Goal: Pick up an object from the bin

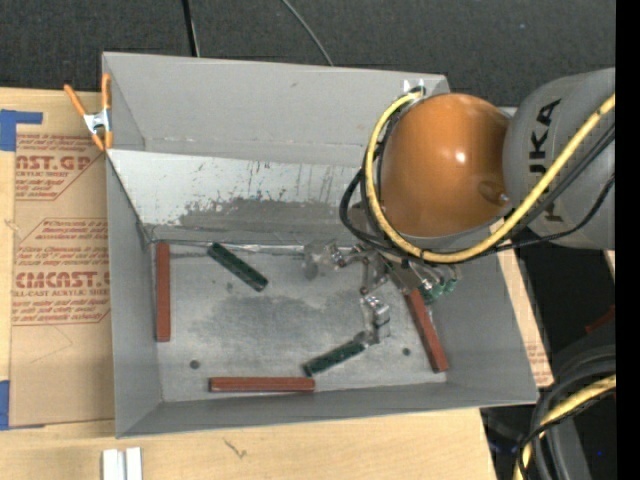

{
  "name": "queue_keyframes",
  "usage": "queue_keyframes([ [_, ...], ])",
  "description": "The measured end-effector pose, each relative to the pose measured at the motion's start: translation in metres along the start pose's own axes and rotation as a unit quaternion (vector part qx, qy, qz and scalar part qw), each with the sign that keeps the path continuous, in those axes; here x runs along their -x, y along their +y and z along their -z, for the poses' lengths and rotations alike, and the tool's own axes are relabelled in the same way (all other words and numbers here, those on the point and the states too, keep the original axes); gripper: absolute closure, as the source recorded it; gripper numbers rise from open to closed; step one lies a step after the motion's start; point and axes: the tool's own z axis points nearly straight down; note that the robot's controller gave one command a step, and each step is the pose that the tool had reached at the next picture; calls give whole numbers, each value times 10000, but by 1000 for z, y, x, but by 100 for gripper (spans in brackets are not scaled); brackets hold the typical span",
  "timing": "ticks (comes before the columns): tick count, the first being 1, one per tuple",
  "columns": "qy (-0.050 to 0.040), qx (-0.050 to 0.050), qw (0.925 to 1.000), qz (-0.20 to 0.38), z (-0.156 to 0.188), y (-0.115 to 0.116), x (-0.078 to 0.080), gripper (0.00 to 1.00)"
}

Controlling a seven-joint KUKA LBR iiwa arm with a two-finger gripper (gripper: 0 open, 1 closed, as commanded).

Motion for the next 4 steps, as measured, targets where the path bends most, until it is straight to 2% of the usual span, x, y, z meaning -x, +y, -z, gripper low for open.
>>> queue_keyframes([
  [1, 6, 1, 9994, 346, -32, -3, -7, 0],
  [2, 21, 8, 9916, 1293, -107, -15, -18, 0],
  [3, 39, 37, 9706, 2405, -150, -12, -12, 100],
  [4, 39, 38, 9706, 2404, -150, -12, -12, 100],
])
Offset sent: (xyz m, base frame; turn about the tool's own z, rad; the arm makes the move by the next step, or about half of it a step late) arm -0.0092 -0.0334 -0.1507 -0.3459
